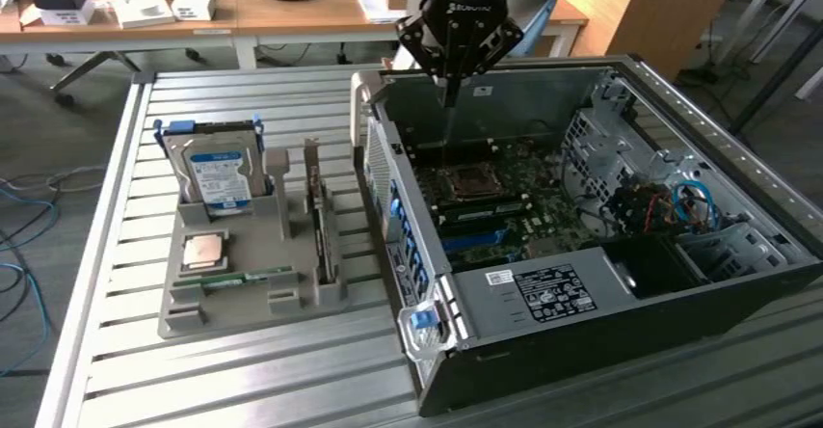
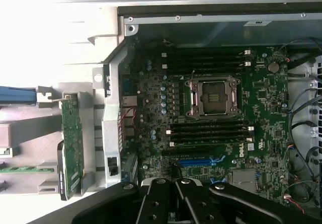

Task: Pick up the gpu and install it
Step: 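Reach for the gpu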

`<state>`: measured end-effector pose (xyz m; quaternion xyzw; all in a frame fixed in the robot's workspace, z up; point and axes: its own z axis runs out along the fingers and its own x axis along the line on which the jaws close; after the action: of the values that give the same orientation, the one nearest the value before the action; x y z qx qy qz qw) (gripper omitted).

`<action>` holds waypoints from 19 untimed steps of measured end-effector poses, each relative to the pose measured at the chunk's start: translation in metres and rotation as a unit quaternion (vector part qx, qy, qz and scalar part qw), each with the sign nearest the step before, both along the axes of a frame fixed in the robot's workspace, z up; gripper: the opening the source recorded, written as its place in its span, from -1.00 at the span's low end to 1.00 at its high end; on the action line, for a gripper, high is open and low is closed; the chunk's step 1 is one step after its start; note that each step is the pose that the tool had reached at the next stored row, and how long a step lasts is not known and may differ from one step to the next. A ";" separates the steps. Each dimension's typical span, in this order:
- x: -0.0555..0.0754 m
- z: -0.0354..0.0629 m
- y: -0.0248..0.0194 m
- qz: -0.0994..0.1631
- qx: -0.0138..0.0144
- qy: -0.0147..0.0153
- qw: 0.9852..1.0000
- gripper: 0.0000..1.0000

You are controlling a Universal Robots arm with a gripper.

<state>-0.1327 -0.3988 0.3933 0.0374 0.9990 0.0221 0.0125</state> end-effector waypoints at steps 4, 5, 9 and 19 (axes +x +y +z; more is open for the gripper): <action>-0.005 0.0000 0.0001 0.000 0.000 0.000 1.000 -0.79; -0.006 0.0000 0.0002 0.000 0.000 0.000 1.000 -0.79; -0.011 0.0000 0.0004 0.000 0.000 0.000 1.000 -0.79; -0.025 0.0000 0.0014 0.000 0.000 0.000 1.000 -0.79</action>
<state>-0.1572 -0.3974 0.3933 0.0374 0.9990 0.0221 0.0125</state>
